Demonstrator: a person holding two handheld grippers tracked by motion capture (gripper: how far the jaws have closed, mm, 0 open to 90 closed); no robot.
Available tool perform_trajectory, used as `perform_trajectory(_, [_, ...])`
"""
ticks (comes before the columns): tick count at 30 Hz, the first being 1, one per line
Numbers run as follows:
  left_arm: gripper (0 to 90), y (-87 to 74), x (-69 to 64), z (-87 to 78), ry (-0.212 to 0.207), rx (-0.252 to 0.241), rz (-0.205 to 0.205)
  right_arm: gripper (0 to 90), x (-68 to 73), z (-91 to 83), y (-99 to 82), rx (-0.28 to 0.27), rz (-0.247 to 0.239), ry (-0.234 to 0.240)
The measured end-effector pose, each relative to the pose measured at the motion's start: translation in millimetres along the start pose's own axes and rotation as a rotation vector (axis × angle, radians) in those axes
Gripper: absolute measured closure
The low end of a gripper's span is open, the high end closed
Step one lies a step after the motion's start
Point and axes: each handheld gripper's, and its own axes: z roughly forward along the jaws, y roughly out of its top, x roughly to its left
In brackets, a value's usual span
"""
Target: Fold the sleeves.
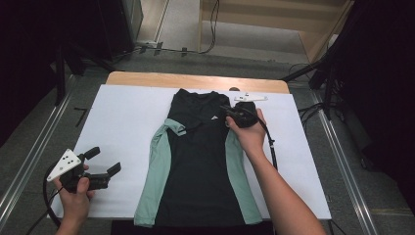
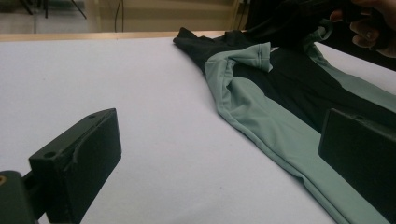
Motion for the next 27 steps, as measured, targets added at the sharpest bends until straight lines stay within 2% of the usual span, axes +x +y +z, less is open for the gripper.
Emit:
perform_trajectory(13, [0.0,0.1,0.0,0.0,0.000,0.001,0.002,83.4,16.6,18.3,-10.9,0.038,-0.013,0.037])
perform_trajectory(27, [0.0,0.0,-0.1,0.2,-0.002,0.001,0.004,83.2,24.8,32.0,-24.3,0.072,-0.030,0.045])
